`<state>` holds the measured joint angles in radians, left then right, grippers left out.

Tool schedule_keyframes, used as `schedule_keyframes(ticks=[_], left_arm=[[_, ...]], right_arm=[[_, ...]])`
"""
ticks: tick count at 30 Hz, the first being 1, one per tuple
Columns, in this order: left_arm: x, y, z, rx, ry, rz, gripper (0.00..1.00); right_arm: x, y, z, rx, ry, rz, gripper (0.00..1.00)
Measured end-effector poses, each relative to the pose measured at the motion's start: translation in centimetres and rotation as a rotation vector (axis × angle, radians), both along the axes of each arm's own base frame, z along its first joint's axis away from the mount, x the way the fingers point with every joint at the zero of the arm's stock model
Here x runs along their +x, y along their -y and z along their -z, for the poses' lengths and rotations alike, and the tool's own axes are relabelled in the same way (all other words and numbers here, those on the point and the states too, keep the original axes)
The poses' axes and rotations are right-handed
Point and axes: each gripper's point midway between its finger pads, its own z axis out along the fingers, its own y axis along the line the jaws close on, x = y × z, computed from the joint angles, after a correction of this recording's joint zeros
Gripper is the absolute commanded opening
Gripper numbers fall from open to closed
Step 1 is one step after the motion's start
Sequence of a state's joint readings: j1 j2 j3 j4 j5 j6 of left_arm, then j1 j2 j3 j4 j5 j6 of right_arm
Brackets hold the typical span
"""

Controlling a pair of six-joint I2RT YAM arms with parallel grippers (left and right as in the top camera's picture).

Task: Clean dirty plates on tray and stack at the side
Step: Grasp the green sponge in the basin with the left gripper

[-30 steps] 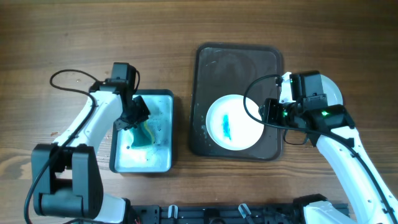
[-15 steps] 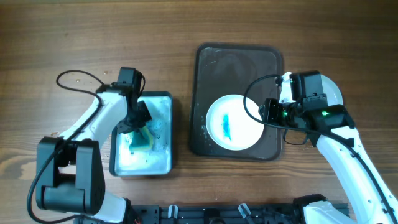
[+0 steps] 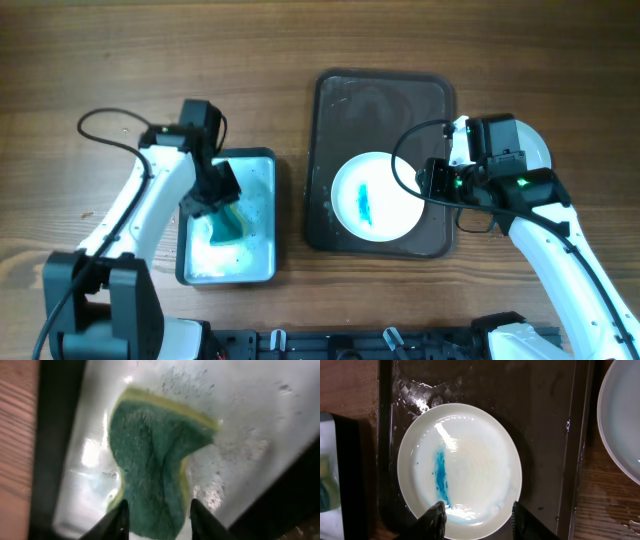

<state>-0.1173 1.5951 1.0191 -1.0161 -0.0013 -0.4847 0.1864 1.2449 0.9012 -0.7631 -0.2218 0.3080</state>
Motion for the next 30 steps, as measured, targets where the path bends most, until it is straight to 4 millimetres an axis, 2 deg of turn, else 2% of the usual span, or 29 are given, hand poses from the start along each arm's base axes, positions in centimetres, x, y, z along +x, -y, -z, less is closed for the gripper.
schedule_keyframes(ticks=[3,5,11,16,19,21,25,28,30], left_arm=[[-1.1,-0.1,2.9,-0.004,0.005,-0.017,0.18],[-1.2,-0.1,4.1,-0.007,0.027,-0.028,0.04],[-1.3,-0.1,4.3,-0.008,0.039,-0.041,0.04],[-2.1,-0.2,2.9,0.001,-0.024,-0.025,0.04],[-1.5,-0.2,0.9,0.006,-0.038,-0.014,0.04],[0.3,0.0,-1.6,0.000,0.012,0.001,0.04],[2.5,0.3,-6.7,-0.013,0.137,0.026,0.04],[3.4,0.3,-9.9,-0.019,0.231,0.036,0.04],[3.5,0.2,-11.0,-0.018,0.266,0.038,0.04]], right_arm=[[0.0,0.0,0.0,0.002,-0.001,-0.001,0.53],[0.0,0.1,0.0,-0.006,0.001,0.004,0.56],[0.5,1.6,0.2,-0.062,0.004,0.089,0.57],[0.7,2.8,0.4,-0.072,-0.003,0.143,0.57],[0.8,3.5,1.2,-0.077,-0.035,0.163,0.58],[0.8,3.7,2.2,-0.073,-0.074,0.157,0.60],[0.6,3.2,4.6,-0.048,-0.160,0.104,0.59],[0.9,2.9,6.2,-0.041,-0.199,0.086,0.56],[0.9,2.8,7.1,-0.039,-0.222,0.077,0.55]])
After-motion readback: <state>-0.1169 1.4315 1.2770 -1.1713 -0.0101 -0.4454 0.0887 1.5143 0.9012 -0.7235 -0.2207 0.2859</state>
